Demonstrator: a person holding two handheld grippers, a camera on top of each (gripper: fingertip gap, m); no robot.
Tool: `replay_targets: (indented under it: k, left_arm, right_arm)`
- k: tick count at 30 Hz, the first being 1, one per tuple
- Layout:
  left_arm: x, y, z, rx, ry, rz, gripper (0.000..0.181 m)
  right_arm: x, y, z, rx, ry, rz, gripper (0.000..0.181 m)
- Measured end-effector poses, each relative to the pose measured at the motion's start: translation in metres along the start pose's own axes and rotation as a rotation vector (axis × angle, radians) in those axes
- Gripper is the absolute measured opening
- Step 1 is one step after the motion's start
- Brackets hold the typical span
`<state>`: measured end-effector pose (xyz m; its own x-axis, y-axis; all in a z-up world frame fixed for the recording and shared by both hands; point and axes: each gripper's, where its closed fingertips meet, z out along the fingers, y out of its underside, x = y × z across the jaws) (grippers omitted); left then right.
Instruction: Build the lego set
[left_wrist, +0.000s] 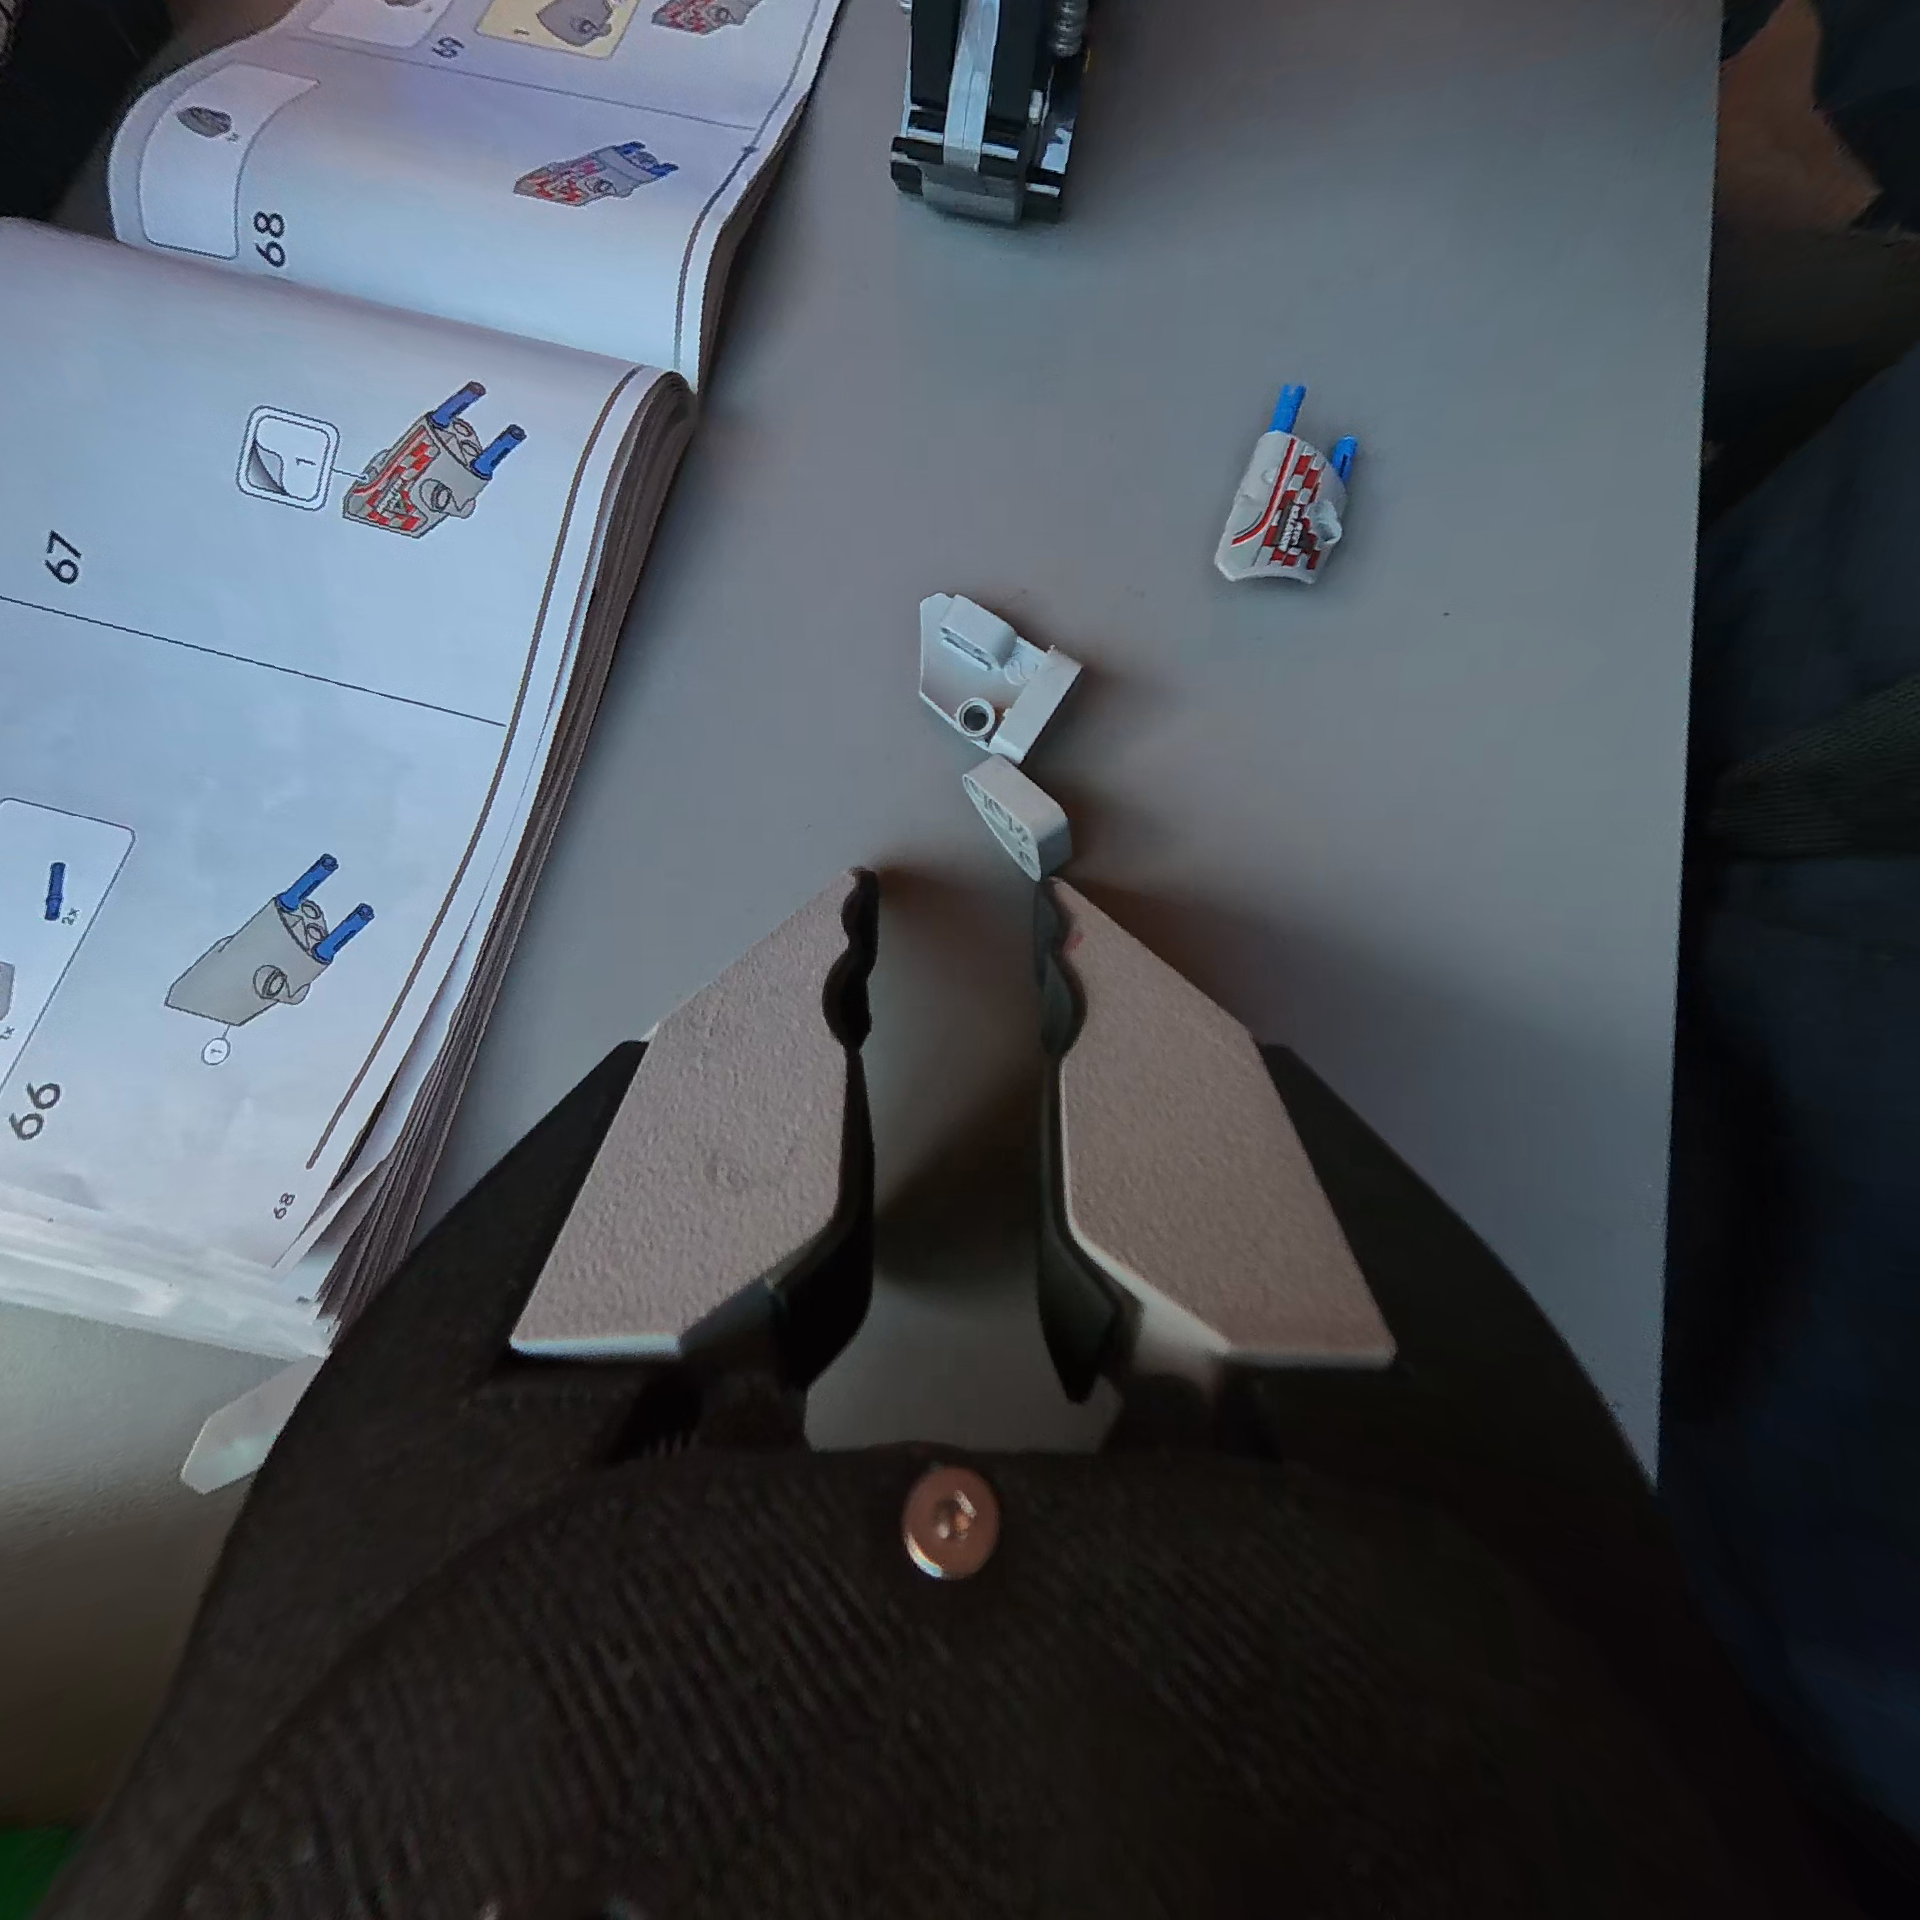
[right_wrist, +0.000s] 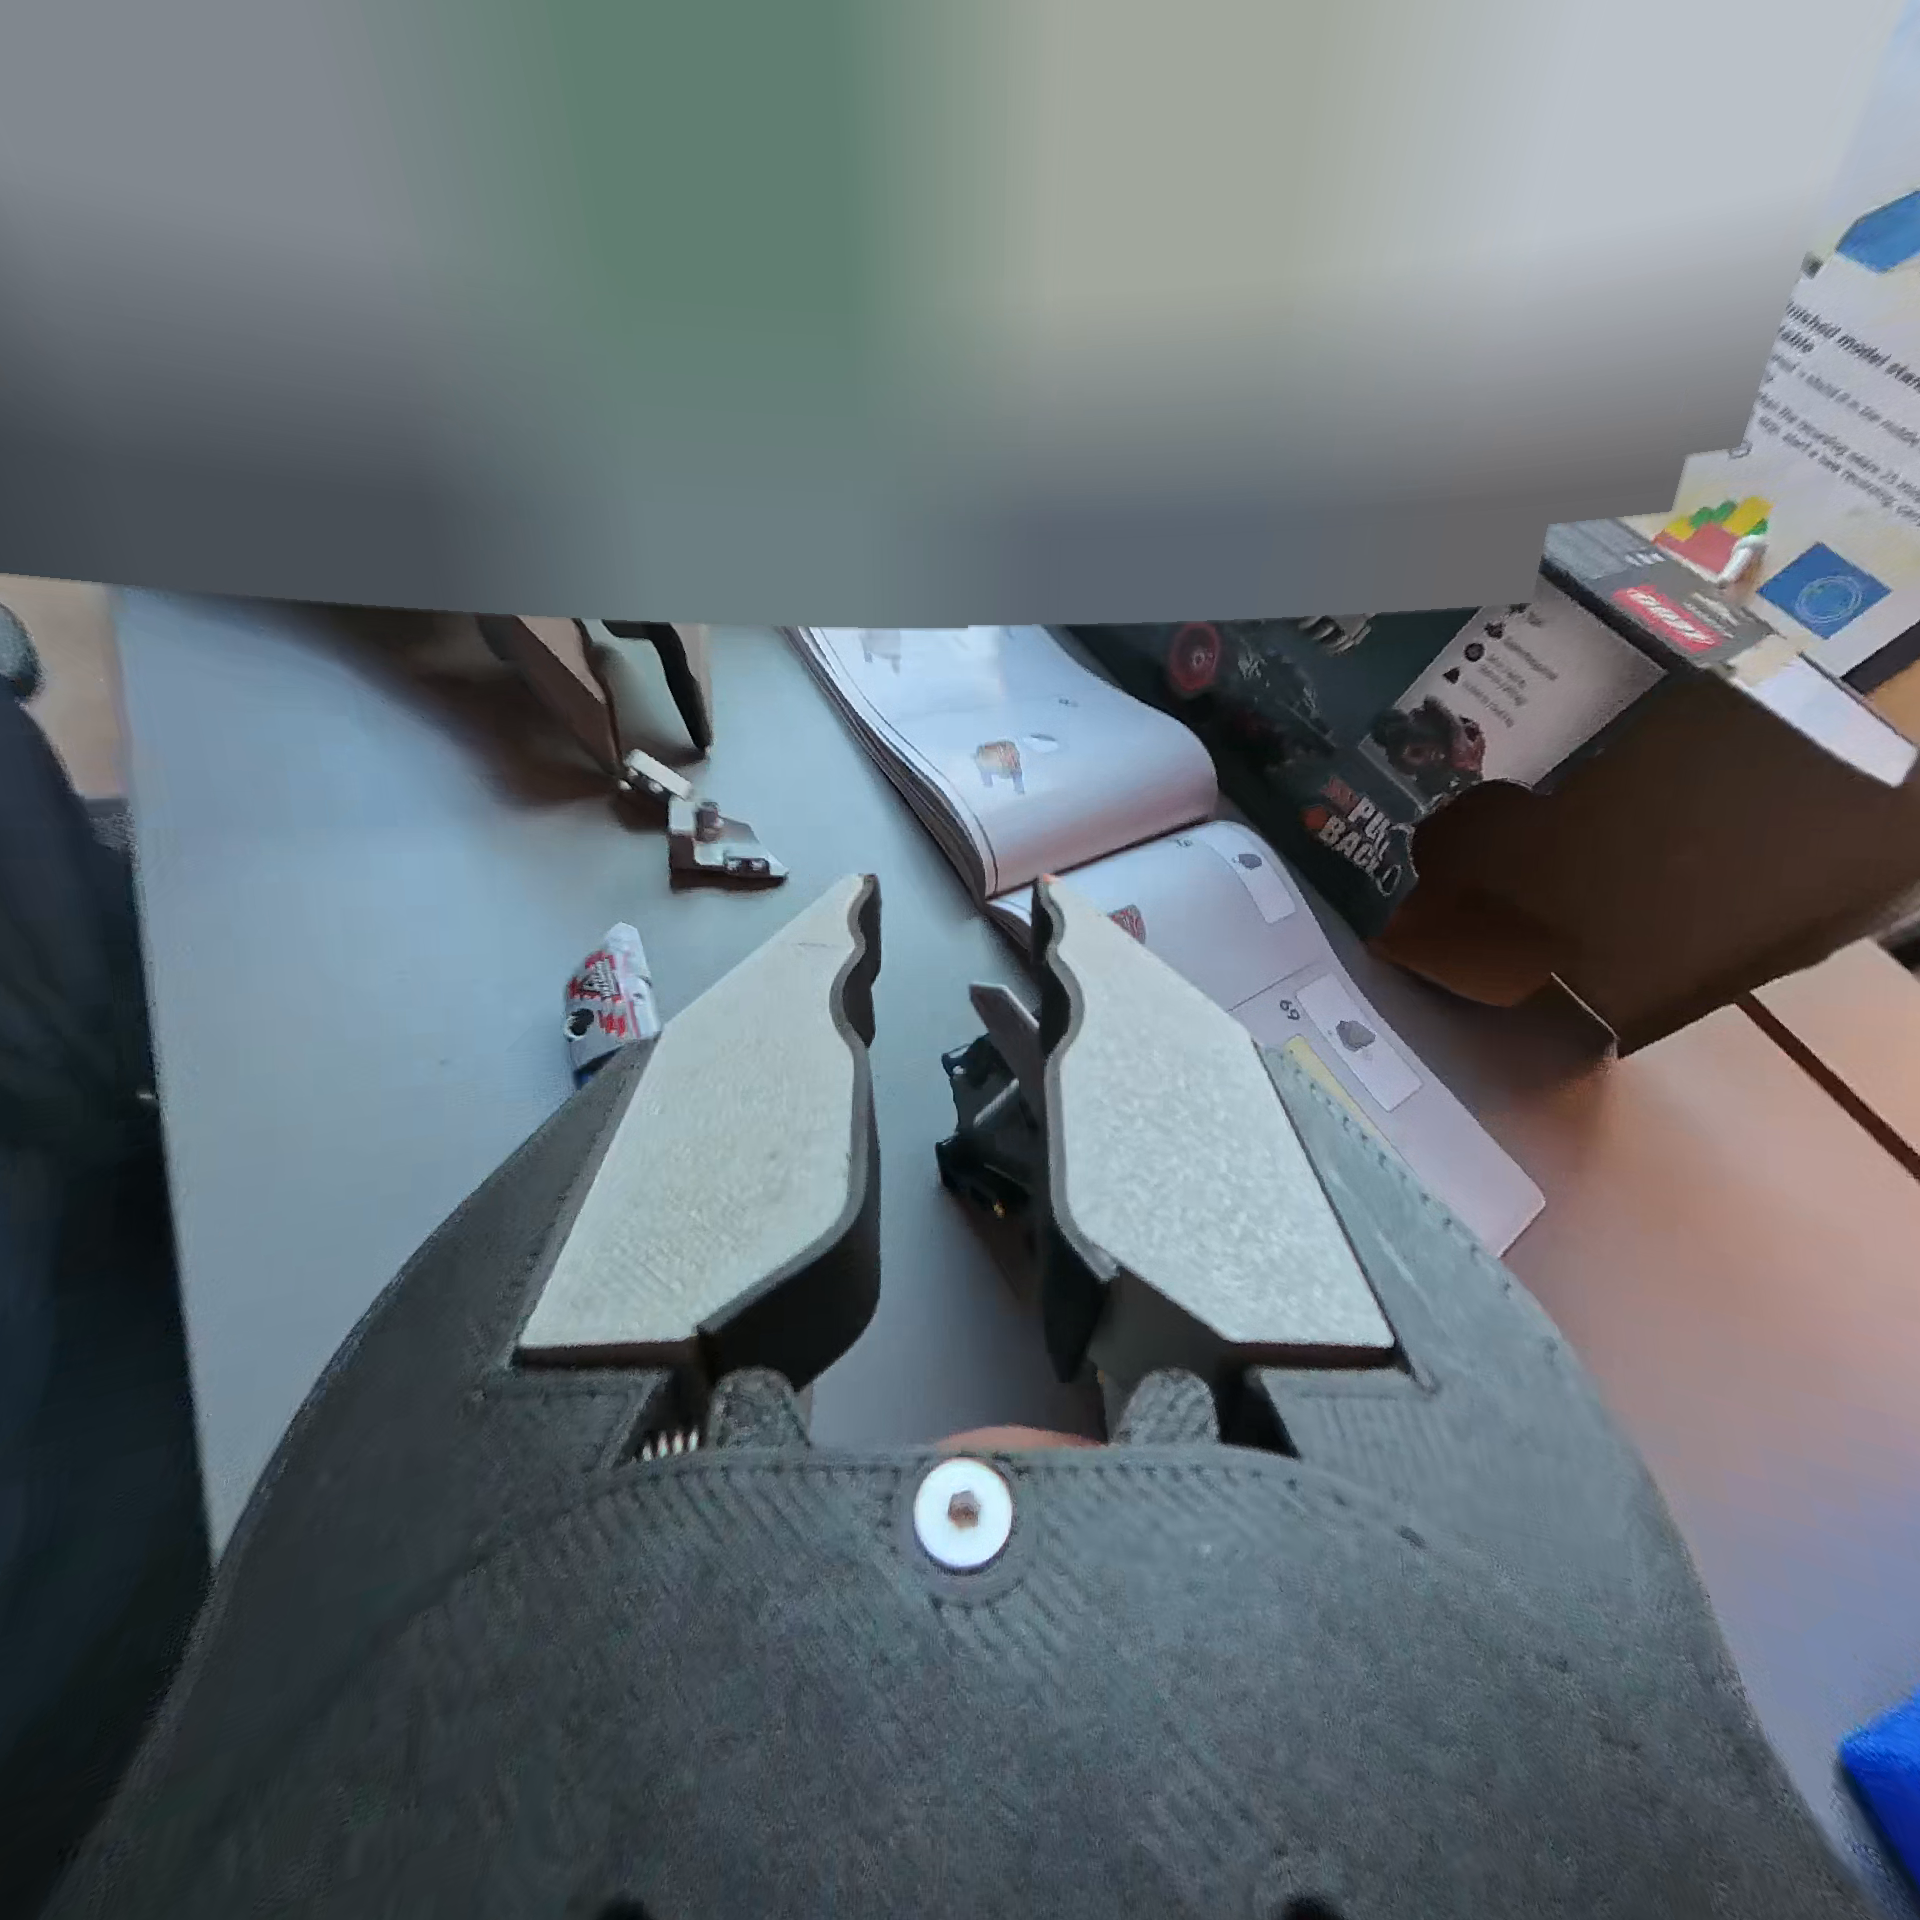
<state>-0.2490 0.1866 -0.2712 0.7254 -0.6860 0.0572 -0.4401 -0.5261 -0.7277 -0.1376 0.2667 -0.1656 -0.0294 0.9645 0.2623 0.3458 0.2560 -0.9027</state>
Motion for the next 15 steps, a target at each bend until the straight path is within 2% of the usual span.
replay_targets:
  k: [8, 11, 15]
  left_arm:
    - [-0.001, 0.002, -0.003, 0.005, -0.001, -0.041, 0.026]
    - [-0.001, 0.003, -0.004, 0.006, -0.011, -0.051, 0.025]
    - [-0.001, 0.004, -0.005, 0.006, -0.018, -0.054, 0.025]
  right_arm:
    - [0.013, 0.019, 0.039, -0.227, 0.18, -0.091, 0.022]
    - [0.027, 0.038, 0.036, -0.352, 0.302, -0.151, 0.016]
    - [0.039, 0.046, 0.02, -0.394, 0.406, -0.161, 0.014]
